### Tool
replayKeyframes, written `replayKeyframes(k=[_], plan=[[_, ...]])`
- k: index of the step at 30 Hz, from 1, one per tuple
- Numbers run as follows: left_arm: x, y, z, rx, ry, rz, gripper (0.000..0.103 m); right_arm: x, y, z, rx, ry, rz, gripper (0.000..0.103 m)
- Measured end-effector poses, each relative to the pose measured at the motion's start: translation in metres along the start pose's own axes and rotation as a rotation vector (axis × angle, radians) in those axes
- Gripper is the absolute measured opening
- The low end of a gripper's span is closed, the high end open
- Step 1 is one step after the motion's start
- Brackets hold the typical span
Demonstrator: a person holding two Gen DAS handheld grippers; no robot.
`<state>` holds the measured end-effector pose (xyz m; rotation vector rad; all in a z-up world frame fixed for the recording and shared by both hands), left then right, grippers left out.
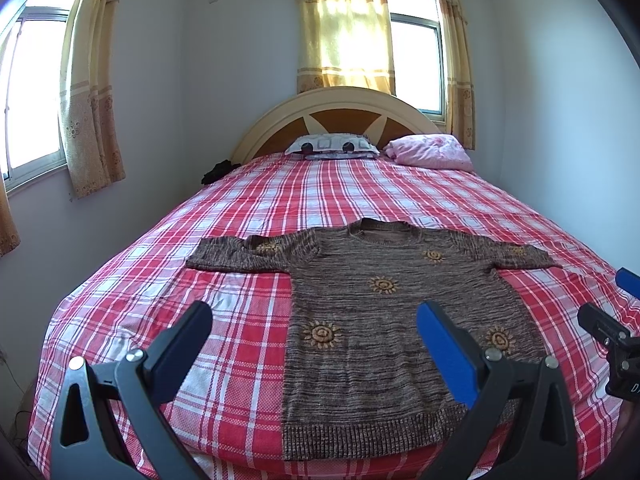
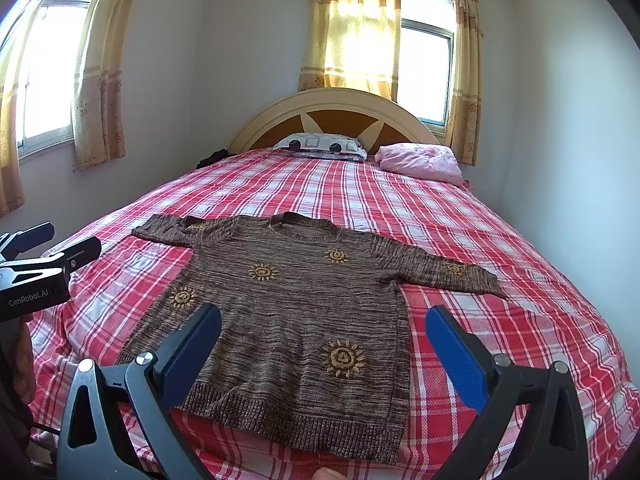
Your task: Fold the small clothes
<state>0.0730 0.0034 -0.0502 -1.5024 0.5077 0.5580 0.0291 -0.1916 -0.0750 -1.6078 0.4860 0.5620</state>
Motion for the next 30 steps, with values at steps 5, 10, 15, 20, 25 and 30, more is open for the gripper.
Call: replayKeyframes(k=[5,10,15,20,25,30], plan=[[0.003,0.0,-0.001,0.006,-0.005,0.004,0.103,0.003,0.002,0.0,-0.001,0.002,0.006,0.102],[0.011,0.003,-0.001,0.006,-0.008,0.019,0.103,0.009,0.003,-0.002,0.005,0.006,0.021,0.102],[0.018,0.006,-0.003,0.017,-0.014,0.032,0.103,0.014,0.004,-0.006,0.008,0.01,0.027,0.102],[0.035,0.008,-0.001,0.029,-0.032,0.054,0.103,0.03,0.008,-0.014,0.007,0.027,0.058,0.102],[0.071,0.005,-0.006,0.069,-0.058,0.106,0.103,0.053,0.009,-0.032,0.02,0.048,0.106,0.102],[0.097,-0.005,-0.015,0.11,-0.07,0.136,0.103,0.077,0.004,-0.053,0.023,0.063,0.159,0.102]])
Point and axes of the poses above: each gripper's, at about its wrist camera, not at the fingertips, and x roughly the way its jaws point, z to its left, y to its underside, the point moved 7 cm from there along x, roughly the way its jaws point, and after that the axes turned 13 degrees about z, right-handed, at the moved point
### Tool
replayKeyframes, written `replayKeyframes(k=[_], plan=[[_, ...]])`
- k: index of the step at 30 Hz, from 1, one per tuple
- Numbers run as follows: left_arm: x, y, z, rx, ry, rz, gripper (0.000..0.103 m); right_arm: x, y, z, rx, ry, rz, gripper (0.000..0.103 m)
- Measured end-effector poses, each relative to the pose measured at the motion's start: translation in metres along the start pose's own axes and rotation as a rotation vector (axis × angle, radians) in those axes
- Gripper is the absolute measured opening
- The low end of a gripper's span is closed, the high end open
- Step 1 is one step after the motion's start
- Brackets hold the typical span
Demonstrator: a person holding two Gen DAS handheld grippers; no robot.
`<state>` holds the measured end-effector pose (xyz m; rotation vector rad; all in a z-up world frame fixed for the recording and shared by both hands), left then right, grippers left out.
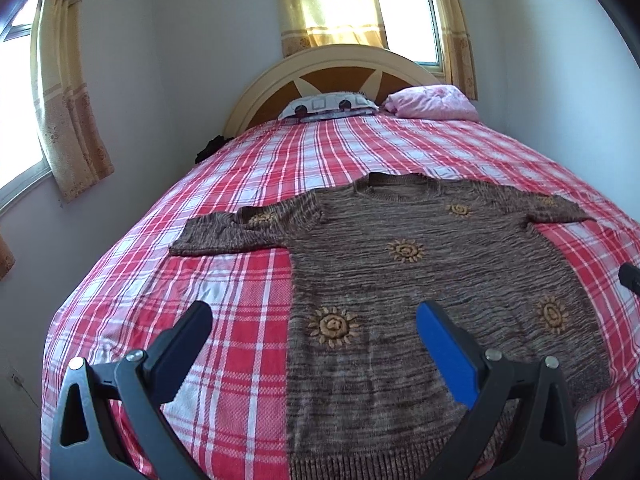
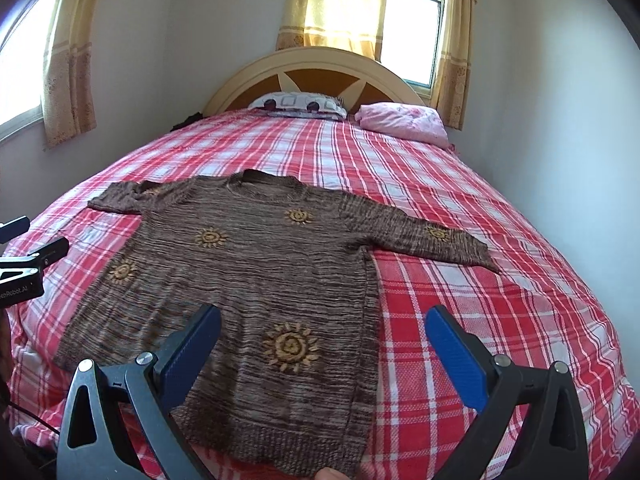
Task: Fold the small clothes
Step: 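Move the right tool down to the sweater sleeve cuff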
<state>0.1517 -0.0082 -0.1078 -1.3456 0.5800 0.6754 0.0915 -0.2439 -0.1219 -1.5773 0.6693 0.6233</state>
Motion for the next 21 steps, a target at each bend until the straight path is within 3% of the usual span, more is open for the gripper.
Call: replayKeyframes(k=[12,21], plan=[[0.061,-0.036,-0.001,0.046,-0.048,0.079,0.103,0.069,-0.03,-0.055,0.003,0.07,0.129,0.102],[0.1,-0.059,-0.013,0.075,-0.068,0.117,0.103,0.115,-0.055,-0.085,0.024,0.084,0.165,0.102]])
Point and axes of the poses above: each gripper's, at about its wrist camera, not at the fingertips, and x roughly the way its jaws point, z to its left, y to its underside, the point moved 7 cm from there along x, roughly the way its jaws point, and after that the axes turned 13 degrees about z, right-handed, at the moved point
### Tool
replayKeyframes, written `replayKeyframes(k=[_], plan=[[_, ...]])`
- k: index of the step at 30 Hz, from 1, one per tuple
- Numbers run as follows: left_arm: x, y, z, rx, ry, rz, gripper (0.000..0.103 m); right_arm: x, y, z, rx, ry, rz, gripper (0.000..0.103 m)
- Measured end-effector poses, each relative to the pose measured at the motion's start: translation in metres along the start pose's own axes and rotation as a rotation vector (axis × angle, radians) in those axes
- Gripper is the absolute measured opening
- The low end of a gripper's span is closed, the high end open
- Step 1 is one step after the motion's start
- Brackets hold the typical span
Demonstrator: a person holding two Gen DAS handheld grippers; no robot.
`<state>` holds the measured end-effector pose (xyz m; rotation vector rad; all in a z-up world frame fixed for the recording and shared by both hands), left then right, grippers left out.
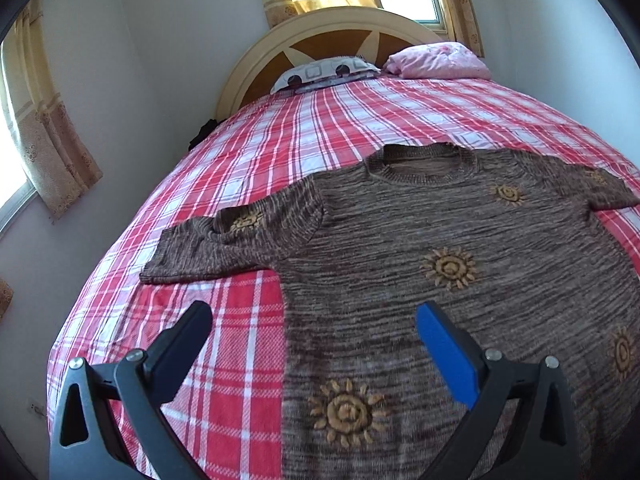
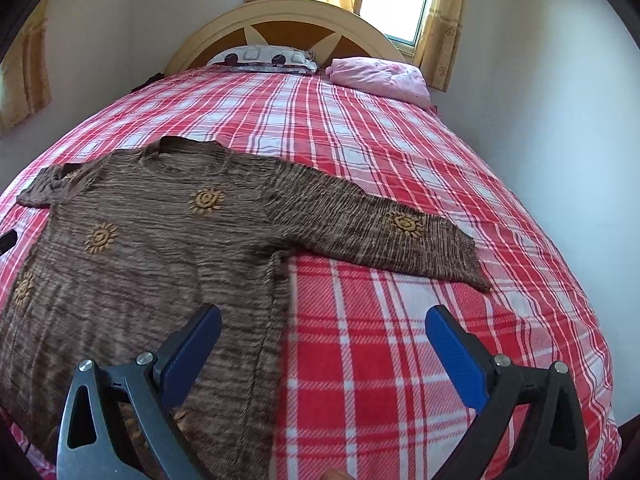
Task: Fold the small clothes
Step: 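Move the right tool down to the sweater sleeve cuff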
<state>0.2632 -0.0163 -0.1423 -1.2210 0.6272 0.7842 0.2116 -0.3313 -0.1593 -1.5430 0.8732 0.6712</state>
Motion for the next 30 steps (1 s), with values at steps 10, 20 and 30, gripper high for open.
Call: replayKeyframes(k=[10,20,30], plan=[[0.048,-0.031,-0.003,-0.003,-0.02,0.032,0.103,0.051,-0.021,-0.051,0.129,-0.038,0.039,0.102],[0.088,-0.048,-0.003,-0.027,-0.039,0.065,0.103,0.09,-0.025,-0.125,0.341,-0.1,0.074,0.102],[0.106,-0.048,-0.006,-0.034,-0.025,0.102,0.103,0.121,-0.016,-0.186,0.55,-0.156,0.138,0.069]])
Point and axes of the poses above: each gripper's, at about its wrist camera, not at the fingertips, and x roughly the way its jaws point, z to its left, y to its underside, the point moved 7 cm from there along x, roughly the way its jaws point, and after that the axes turned 13 degrees about z, right-handed, at the moved point
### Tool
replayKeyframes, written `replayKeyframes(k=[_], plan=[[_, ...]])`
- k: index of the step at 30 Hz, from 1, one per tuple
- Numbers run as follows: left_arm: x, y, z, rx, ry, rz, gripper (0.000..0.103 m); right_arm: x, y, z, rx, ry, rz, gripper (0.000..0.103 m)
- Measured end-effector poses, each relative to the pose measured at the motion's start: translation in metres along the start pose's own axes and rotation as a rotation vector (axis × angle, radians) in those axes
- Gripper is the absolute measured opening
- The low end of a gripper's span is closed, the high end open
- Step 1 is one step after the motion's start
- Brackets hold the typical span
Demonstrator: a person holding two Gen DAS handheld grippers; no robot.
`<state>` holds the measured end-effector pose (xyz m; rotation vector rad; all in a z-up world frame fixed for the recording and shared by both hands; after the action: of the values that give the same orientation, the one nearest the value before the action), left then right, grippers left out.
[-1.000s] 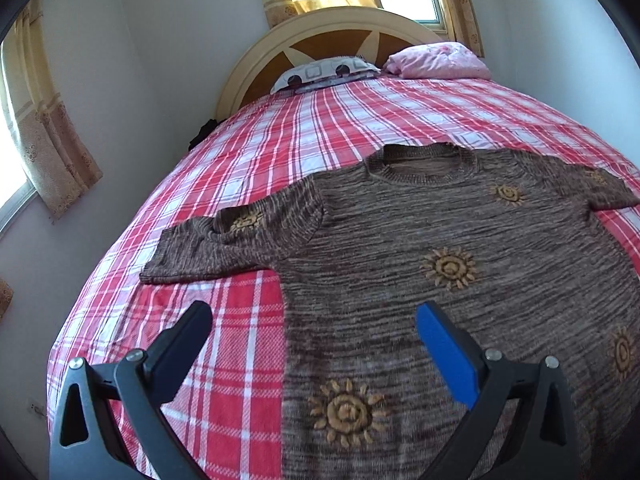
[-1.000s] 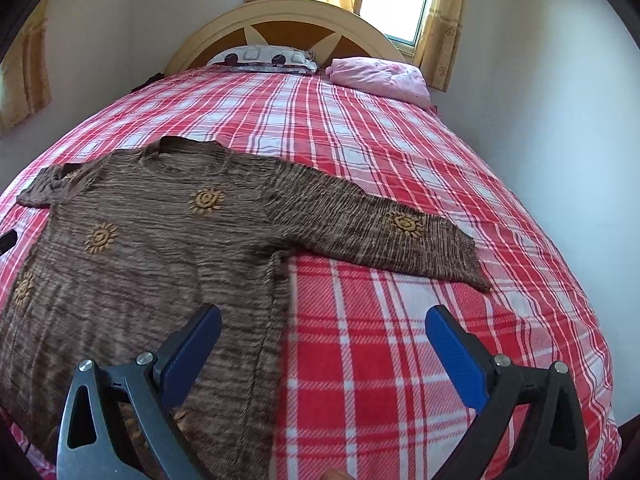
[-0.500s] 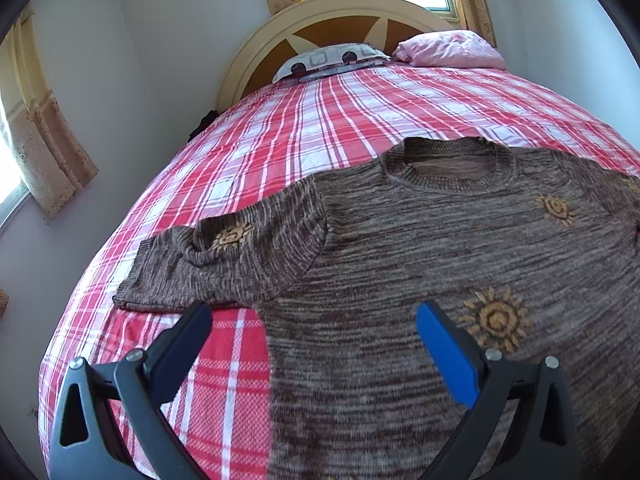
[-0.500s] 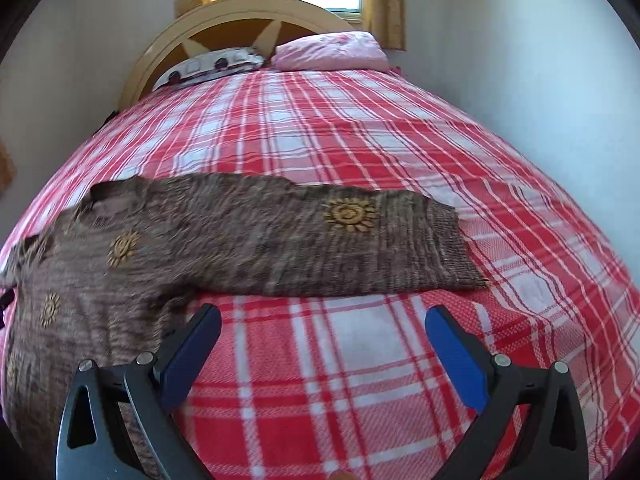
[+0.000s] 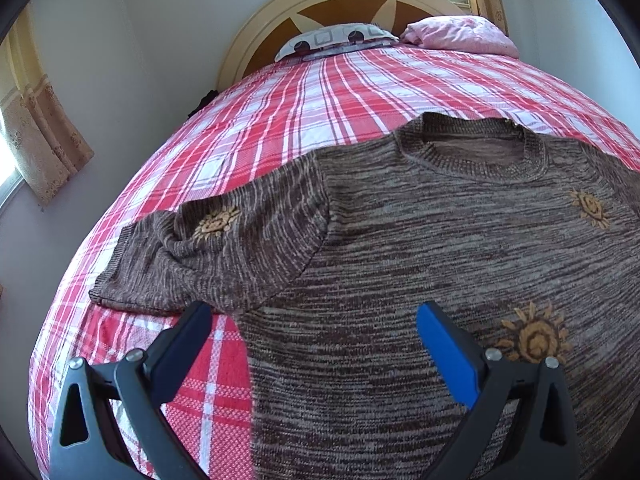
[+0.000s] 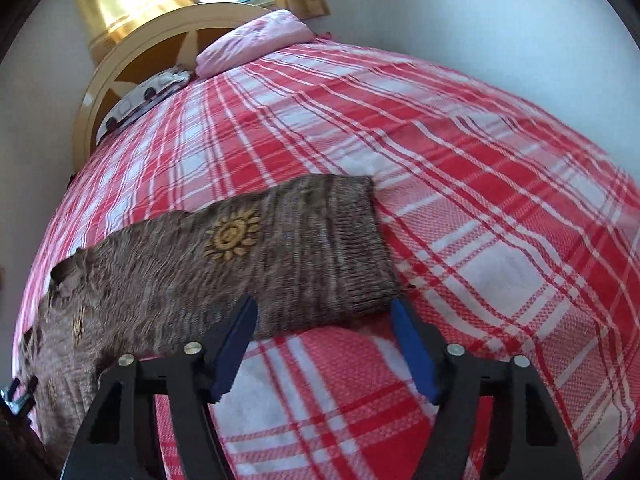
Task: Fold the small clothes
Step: 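Move the right tool down to the sweater sleeve cuff, then grasp the sleeve with the right tool, fold it across the body, release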
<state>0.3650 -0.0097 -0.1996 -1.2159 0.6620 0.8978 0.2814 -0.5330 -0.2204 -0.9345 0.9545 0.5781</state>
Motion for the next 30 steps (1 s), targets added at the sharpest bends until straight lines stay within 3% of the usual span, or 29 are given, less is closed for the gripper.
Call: replayKeyframes(k=[6,13,16,18,23,30], plan=[[0.002,-0.005,-0.006,0.017,0.004,0.004,0.103,0.008,-0.01,-0.009,0.053,-0.021,-0.001,0.066],[0.012,-0.002,-0.01,0.023,0.013,0.031,0.103,0.021,-0.023,-0.007,0.044,0.019,-0.008,0.06],[0.014,-0.002,-0.01,0.022,0.021,0.044,0.103,0.024,-0.026,-0.005,0.027,0.042,-0.01,0.04],[0.016,-0.002,-0.012,0.024,0.023,0.047,0.103,0.024,-0.027,-0.006,0.023,0.035,-0.008,0.022],[0.016,0.0,-0.011,0.02,0.032,0.053,0.103,0.022,-0.028,-0.002,0.011,-0.002,-0.002,0.012],[0.017,0.0,-0.013,0.015,0.059,0.059,0.103,0.008,-0.036,0.03,-0.065,0.001,-0.043,0.01]])
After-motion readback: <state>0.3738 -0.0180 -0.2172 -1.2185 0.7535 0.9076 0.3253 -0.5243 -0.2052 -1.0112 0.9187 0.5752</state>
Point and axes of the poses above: each gripper's, at about its wrist camera, not at the fingertips, and x roughly the way its jaws point, z to its left, y to its underside, the point moved 7 cm from there along x, roughly the way its jaws point, and after that the axes turned 13 degrees about z, right-handed, at the moved point
